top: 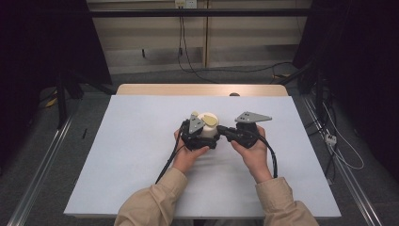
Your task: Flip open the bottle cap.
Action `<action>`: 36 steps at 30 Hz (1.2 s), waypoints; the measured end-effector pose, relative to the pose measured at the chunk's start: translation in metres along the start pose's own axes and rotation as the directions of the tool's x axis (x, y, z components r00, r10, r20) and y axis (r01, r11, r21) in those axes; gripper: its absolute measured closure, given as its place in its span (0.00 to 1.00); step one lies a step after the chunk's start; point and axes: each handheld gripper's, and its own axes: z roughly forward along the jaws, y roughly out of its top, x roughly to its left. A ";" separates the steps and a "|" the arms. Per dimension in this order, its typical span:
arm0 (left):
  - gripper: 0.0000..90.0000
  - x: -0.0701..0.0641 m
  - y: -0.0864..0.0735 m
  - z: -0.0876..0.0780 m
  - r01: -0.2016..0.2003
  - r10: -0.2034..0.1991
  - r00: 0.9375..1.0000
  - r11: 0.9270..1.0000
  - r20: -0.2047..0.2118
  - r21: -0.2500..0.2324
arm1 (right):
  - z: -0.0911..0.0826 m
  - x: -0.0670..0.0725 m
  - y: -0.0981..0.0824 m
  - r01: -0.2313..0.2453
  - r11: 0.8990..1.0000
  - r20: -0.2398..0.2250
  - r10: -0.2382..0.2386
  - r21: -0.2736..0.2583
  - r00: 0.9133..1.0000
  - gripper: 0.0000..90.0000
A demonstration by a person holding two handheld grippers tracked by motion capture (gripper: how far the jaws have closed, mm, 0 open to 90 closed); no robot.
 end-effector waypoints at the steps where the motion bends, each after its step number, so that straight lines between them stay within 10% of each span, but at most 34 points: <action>1: 0.05 0.000 0.000 0.000 -0.001 0.001 1.000 1.000 0.000 0.000 | 0.000 0.000 0.000 0.000 1.000 -0.001 0.000 0.000 1.000 1.00; 36: 0.05 0.000 0.000 0.000 0.002 -0.002 1.000 1.000 -0.006 -0.001 | 0.005 0.003 0.014 0.034 0.999 0.005 -0.034 -0.024 0.999 1.00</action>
